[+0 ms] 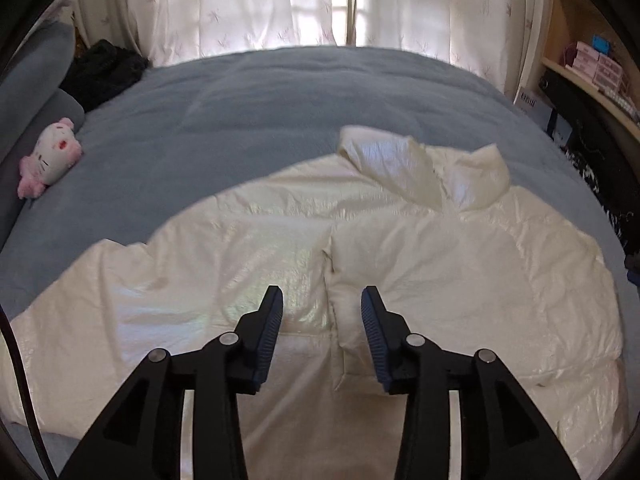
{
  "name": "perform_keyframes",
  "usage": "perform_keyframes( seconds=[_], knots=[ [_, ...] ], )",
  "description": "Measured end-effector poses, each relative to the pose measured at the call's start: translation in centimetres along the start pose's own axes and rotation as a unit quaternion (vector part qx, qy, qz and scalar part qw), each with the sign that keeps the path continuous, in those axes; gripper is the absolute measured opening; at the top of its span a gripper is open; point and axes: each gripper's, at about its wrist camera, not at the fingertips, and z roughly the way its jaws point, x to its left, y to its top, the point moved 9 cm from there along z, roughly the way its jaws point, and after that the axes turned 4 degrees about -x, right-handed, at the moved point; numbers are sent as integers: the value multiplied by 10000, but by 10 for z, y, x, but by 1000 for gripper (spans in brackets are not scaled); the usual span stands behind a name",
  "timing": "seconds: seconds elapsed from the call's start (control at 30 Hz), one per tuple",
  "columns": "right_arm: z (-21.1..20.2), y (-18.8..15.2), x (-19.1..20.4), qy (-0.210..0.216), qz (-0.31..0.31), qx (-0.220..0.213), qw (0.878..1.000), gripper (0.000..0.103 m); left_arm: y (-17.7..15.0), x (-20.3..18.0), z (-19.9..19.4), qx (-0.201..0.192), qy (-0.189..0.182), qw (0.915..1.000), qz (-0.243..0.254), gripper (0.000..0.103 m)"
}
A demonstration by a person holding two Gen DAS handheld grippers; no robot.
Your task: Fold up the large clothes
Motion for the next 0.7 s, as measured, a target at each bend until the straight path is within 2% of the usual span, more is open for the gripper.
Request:
perform_keyframes(
  seconds=[0.1,0.23,0.33,0.4,0.5,0.6,0.7],
  knots=[
    [-14,-15,35,290,-310,16,9991,45,10,-3,-14,-142,-106,9998,-64,39],
    [-4,-44,102,844,-626,397,9937,45,11,-30,-8,-16,-304,9995,-127,39],
    [15,-73,144,823,-1186,587,9878,45,5,-58,12,147,-336,9993,-68,39],
    [29,-91,157,768,-1420,747,9841,45,-6,-74,28,246,-262,9993,37,39],
    [44,-106,152,439,-1742,702,9812,45,-32,-84,57,567,35,9983,86,39],
    [39,-101,128,310,-1791,532,9819,43,-39,-85,55,413,158,9986,281,41],
    [27,-83,85,-249,-1805,152,9831,43,-42,-74,55,423,177,9984,331,41]
  ],
)
